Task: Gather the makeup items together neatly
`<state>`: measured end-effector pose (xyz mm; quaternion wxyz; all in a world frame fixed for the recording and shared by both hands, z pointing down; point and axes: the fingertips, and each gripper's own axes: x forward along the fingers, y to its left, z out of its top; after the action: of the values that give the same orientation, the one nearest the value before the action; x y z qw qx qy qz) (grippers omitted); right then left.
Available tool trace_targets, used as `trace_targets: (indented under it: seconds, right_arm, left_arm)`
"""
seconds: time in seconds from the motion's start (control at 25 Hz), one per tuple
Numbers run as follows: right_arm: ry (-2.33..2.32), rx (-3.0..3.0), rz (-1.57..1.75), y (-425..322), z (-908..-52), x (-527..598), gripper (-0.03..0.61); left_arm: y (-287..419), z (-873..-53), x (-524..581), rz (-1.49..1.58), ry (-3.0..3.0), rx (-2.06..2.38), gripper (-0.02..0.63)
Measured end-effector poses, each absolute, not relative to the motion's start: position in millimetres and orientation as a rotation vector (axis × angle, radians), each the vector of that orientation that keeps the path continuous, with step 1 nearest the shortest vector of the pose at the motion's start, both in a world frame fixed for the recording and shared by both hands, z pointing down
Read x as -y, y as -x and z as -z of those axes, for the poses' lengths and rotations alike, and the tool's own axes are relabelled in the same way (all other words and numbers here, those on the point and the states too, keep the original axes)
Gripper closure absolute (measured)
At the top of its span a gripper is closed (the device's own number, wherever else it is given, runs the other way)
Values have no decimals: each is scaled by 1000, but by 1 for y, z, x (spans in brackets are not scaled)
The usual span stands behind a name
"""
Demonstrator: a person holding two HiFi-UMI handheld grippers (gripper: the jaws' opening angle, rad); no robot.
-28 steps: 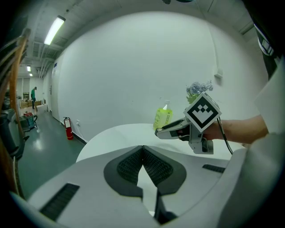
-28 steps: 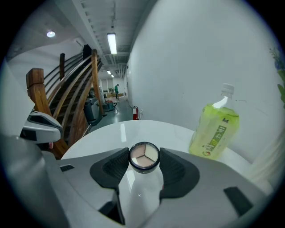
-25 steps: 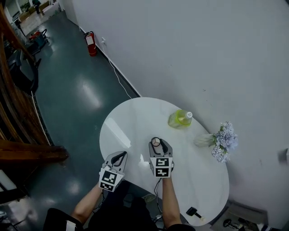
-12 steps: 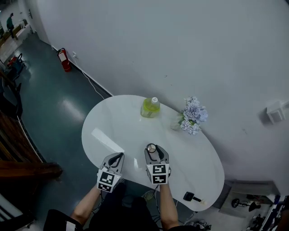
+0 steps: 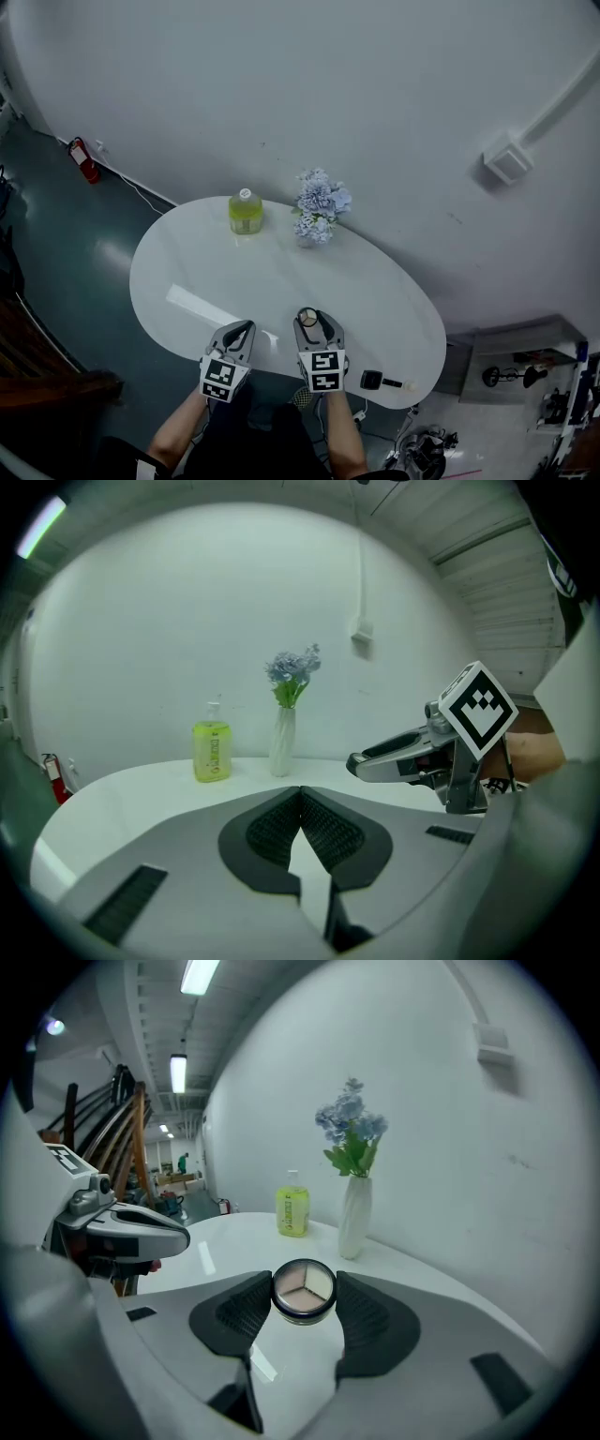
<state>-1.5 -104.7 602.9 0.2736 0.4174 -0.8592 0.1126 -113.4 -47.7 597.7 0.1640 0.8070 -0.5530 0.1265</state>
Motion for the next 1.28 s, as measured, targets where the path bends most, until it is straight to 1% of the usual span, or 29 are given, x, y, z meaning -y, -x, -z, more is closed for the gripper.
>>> trace_targets:
  seconds: [0.4,0.64,0.88,1.28]
  right_arm:
    - [-1341,2180,-381,-123,-622,82,342]
    - [-1420,2110,-437,-173,-639,60,342]
    - [-1464,2062,-512,-201,-670,44,342]
    - [-1434,2018,-665,-210,-725,14,342]
  left_arm:
    - [6,-605,54,-411,-2446,1367,597]
    - [-43,-615,49,-450,-2497,1256,596]
    - [-76,-630,47,-502,-2524,1166,597]
    - [-102,-662,46,-578,-2529,1081,597]
